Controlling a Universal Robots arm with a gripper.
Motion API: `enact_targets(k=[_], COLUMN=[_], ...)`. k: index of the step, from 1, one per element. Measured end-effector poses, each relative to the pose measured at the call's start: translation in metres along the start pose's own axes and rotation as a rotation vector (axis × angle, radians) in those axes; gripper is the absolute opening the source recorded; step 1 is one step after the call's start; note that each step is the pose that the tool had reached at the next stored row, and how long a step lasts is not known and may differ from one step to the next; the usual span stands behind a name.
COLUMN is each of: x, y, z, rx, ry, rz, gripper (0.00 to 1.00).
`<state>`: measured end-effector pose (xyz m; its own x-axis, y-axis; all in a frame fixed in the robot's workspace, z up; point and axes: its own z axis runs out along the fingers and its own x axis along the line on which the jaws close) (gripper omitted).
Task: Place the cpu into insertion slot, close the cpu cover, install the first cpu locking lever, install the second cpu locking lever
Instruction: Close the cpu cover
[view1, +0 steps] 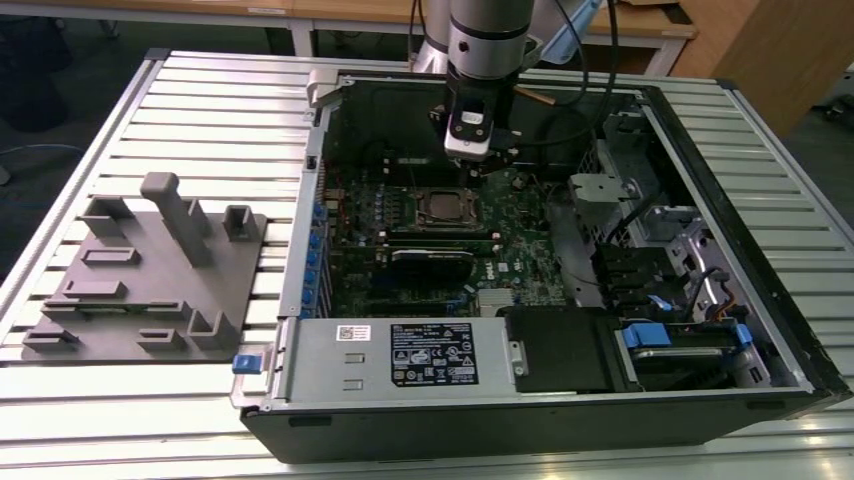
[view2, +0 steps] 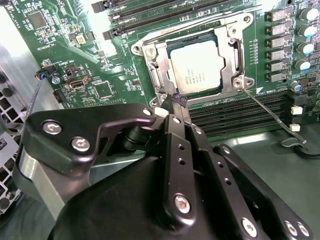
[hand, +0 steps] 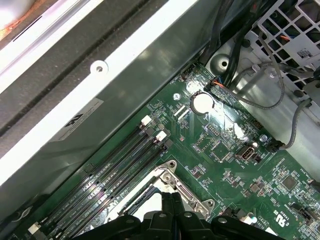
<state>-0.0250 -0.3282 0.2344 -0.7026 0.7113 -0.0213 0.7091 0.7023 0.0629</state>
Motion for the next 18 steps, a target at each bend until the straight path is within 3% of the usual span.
enact_targets(k=[18], x=[0.0000], y=[0.0000], z=[0.0000], rx=[-0.0010], ry=[0.0021], rz=[-0.028], gripper=[0.10])
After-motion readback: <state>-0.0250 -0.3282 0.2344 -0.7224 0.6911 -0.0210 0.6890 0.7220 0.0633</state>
